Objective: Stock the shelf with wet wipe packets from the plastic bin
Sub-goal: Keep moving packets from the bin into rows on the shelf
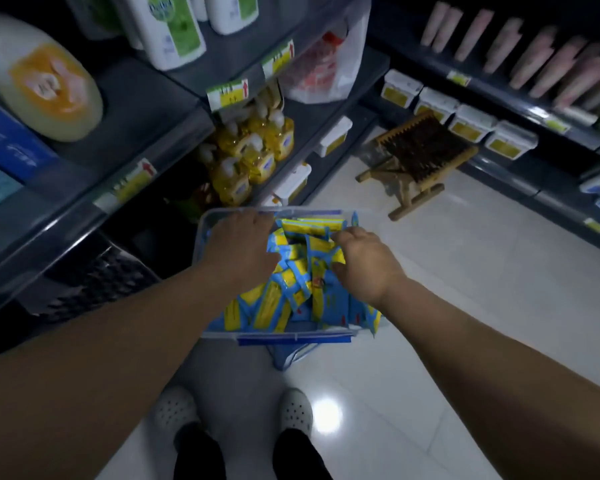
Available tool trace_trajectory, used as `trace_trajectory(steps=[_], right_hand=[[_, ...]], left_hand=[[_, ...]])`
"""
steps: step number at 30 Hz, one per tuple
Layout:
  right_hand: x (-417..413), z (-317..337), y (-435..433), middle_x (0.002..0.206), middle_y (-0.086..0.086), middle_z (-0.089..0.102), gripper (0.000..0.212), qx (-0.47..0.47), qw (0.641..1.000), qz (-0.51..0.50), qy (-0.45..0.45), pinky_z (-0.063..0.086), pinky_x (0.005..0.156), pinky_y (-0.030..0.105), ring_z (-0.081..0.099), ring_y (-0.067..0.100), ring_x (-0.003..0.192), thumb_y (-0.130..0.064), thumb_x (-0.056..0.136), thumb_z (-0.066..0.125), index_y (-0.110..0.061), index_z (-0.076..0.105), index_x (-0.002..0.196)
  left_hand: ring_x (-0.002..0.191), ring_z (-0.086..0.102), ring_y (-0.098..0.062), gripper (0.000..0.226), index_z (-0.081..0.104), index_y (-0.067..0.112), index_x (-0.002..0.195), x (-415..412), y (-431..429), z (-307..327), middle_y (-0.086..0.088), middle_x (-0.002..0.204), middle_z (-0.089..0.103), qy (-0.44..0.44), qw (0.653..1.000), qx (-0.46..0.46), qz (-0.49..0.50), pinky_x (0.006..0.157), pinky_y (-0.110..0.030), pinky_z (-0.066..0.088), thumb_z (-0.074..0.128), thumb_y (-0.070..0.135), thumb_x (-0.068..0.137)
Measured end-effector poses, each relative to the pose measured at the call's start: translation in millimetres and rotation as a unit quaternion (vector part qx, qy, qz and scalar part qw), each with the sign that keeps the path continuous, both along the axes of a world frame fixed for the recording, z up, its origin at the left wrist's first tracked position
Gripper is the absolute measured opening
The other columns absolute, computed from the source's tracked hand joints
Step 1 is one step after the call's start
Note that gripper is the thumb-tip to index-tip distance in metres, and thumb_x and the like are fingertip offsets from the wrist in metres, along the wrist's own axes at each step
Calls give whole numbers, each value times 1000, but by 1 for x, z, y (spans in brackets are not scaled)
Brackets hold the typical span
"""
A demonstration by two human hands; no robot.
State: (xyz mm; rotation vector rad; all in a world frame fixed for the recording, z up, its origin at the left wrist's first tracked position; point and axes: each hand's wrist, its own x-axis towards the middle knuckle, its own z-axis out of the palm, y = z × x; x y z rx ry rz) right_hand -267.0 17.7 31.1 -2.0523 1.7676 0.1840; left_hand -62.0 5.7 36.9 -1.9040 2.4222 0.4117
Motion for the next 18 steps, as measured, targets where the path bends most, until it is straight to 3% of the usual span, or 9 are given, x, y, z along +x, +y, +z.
trace_trajectory(steps=[9, 15, 18], right_hand=[[16, -86, -2, 139, 13, 44, 48, 54, 998, 1, 22, 41, 101, 47, 42, 37, 125, -29, 94, 55, -12, 45, 137], [25, -125, -14, 137, 14, 46, 55, 27, 997, -20, 68, 37, 101, 43, 42, 37, 125, -38, 93, 55, -12, 40, 139], [28, -142, -22, 133, 15, 50, 54, 16, 995, -40, 88, 35, 100, 43, 45, 37, 122, -44, 95, 49, -11, 40, 136]], left_hand=[[130, 41, -31, 71, 29, 19, 147, 1, 10, -103, -9, 145, 40, 3, 991, 125, 42, 103, -40, 39, 58, 46, 88], [121, 46, -33, 62, 39, 13, 136, -8, -3, -146, -12, 133, 47, 29, 987, 150, 47, 89, -41, 44, 59, 46, 88], [123, 44, -32, 57, 43, 13, 134, -12, -12, -164, -10, 130, 50, 37, 985, 159, 57, 91, -40, 42, 56, 48, 90]])
